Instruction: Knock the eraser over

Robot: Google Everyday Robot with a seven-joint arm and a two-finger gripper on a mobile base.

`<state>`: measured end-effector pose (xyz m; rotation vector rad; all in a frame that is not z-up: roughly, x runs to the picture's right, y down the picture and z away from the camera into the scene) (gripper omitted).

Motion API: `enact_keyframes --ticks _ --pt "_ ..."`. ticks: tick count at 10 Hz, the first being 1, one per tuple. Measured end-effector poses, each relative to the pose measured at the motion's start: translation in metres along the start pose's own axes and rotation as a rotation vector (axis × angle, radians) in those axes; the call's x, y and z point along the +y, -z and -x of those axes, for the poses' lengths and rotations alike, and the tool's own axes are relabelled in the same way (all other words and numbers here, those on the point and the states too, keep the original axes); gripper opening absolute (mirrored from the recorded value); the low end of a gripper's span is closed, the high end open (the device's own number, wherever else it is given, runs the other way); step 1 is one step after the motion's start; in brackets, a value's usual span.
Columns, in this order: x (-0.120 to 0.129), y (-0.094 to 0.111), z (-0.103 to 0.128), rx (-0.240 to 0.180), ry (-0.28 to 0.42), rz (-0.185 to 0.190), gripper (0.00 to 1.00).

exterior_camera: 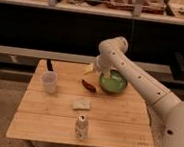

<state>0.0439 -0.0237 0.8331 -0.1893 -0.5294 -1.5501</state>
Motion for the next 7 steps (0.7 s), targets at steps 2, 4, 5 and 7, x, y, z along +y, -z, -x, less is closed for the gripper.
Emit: enact_keyframes --ticks 2,4,5,7 --pt "0.000 0.000 -0.001 0.002 0.001 0.000 0.80" --pt "-0.011 0.003 -0.018 0.035 0.039 -0.010 0.68" --pt "-0.034 0.003 -0.040 0.077 0.081 -0.037 0.58" --pt "-0.091 -0.011 -0.088 0.175 0.161 -0.099 0.36"
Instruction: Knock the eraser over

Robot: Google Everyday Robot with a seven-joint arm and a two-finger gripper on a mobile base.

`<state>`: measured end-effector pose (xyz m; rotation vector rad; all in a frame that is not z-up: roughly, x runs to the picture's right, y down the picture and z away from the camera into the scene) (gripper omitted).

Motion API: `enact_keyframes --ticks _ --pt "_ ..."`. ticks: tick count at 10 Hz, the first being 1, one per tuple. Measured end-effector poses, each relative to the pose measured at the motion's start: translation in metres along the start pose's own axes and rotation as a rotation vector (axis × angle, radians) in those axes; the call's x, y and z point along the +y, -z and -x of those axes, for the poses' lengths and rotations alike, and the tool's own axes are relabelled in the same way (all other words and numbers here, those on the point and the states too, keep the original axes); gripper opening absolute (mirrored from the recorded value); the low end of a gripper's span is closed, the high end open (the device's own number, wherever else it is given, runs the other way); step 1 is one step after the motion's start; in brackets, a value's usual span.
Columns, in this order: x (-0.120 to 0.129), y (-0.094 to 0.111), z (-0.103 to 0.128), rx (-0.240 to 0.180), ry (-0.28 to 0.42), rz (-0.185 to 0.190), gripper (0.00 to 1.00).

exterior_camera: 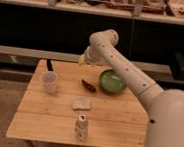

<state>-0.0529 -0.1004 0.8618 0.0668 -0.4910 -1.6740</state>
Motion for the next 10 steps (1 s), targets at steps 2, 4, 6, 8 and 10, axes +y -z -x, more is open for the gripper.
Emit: enact_keyframes --ticks 2,4,6,8,10 --pt "-0.021 -0.027 -0.029 0.087 0.044 -0.036 0.18" --pt "-0.035 -0.042 -0.042 0.132 0.069 -0.057 0.14" --pt "-0.032 -0.042 -0.043 0.136 0.071 -0.051 0.14" --pt "-0.046 -0.056 -0.037 0.115 0.098 -0.067 0.14" --pt "-0.089 -0.094 -0.023 0.071 0.151 -0.113 0.14"
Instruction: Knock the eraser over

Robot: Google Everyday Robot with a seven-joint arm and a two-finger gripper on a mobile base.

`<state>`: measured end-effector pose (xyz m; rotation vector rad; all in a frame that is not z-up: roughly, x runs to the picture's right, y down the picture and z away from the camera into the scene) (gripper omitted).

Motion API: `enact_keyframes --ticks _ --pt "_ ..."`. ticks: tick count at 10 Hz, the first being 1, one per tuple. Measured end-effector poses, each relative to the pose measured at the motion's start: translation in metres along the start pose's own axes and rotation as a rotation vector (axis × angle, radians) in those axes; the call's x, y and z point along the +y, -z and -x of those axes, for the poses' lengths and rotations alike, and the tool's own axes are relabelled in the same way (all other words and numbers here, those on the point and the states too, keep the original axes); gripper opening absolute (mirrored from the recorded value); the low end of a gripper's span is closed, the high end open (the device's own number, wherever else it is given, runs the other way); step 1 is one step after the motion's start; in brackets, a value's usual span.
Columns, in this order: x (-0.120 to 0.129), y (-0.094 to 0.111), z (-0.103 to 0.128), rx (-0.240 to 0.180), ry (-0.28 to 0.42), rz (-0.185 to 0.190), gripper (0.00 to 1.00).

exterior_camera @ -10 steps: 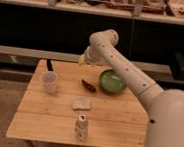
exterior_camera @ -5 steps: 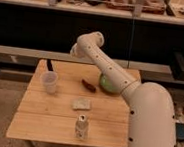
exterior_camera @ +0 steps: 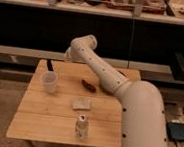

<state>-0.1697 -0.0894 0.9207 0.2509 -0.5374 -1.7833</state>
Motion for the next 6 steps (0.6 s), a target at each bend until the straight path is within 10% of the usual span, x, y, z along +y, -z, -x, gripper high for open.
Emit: enact_keyframes --ticks 6 --pt "-0.032 -0.054 -0.009 -0.016 0.025 -0.049 0.14"
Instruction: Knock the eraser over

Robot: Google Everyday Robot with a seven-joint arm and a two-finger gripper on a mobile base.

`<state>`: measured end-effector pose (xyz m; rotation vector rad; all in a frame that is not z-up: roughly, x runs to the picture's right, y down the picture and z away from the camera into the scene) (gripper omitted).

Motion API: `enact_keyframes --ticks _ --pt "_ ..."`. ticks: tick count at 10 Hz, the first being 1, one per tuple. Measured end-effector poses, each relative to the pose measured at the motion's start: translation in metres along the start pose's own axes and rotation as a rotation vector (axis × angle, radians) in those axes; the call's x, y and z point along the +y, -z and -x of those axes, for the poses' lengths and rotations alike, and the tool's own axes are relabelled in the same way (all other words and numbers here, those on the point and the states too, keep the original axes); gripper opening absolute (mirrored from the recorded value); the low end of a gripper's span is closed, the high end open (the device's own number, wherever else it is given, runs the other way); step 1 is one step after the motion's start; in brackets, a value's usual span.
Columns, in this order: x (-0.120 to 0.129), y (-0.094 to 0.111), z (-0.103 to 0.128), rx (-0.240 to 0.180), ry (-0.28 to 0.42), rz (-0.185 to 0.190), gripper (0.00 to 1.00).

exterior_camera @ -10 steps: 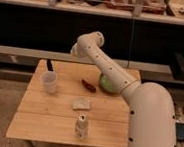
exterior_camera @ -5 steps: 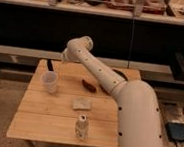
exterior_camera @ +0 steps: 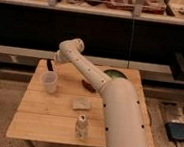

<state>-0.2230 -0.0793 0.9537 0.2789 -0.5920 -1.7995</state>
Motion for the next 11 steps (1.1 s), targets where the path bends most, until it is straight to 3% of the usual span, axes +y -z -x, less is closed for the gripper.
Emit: enact_keyframes --ticks 5,8,11 --pt "-0.026 -0.008 -0.010 0.025 -0.016 -0.090 0.14" --pt "-0.031 -0.006 -0.011 0.038 -0.069 -0.169 0.14" --pt "-0.018 -0.003 -0.010 0.048 -0.096 -0.180 0.20"
